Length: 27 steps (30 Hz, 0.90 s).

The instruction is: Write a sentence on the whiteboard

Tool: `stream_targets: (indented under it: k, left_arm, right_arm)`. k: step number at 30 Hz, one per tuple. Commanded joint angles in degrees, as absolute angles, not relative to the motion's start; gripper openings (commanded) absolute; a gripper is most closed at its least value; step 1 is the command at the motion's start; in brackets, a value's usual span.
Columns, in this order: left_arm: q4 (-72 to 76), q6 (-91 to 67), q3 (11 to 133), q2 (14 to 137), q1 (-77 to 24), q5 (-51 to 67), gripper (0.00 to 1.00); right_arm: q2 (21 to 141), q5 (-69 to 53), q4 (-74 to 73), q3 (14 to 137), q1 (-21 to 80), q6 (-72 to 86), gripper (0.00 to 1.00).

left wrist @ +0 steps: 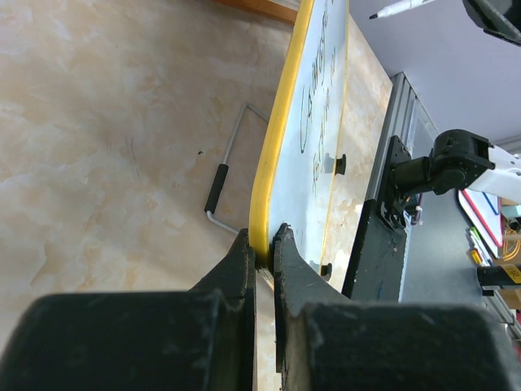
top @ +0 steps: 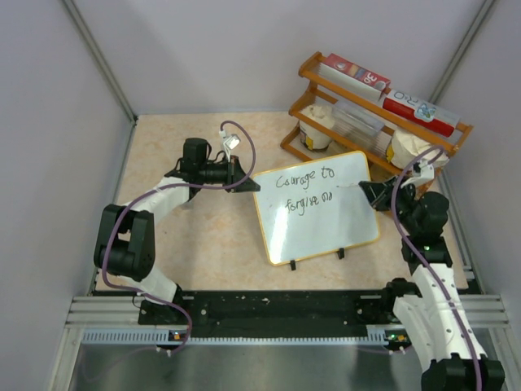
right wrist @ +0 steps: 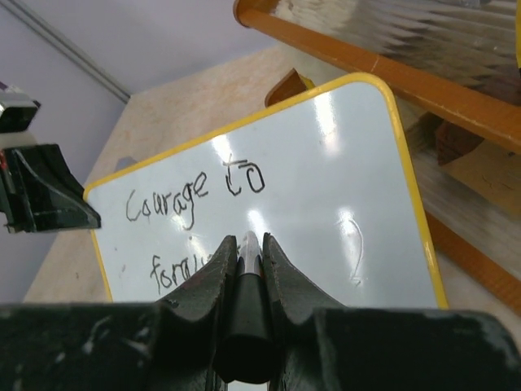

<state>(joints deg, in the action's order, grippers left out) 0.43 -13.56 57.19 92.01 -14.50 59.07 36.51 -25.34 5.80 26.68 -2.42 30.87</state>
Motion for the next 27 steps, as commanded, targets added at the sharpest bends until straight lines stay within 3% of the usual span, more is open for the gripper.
stream_targets:
  k: [1,3,14,27]
  left_arm:
    - [-2.2,-2.37,54.14,93.78,-17.84,53.79,0.0]
    - [-2.2,-2.37,54.14,93.78,-17.84,53.79,0.0]
    - [-2.46,-2.29,54.23,93.87,-17.84,53.7,0.0]
    - [-2.37,-2.29,54.32,94.04,-17.84,53.88,0.0]
  right_arm:
    - [36.12,-21.47,1.16,30.41,2.71,24.88,0.0]
    - [35.95,-16.27,0.44,30.85,6.22,23.12,0.0]
    - [36.92,-11.52,0.35,30.5,6.59,23.82,0.0]
    - [39.29,-15.73,2.29,30.59,6.77,24.7,0.0]
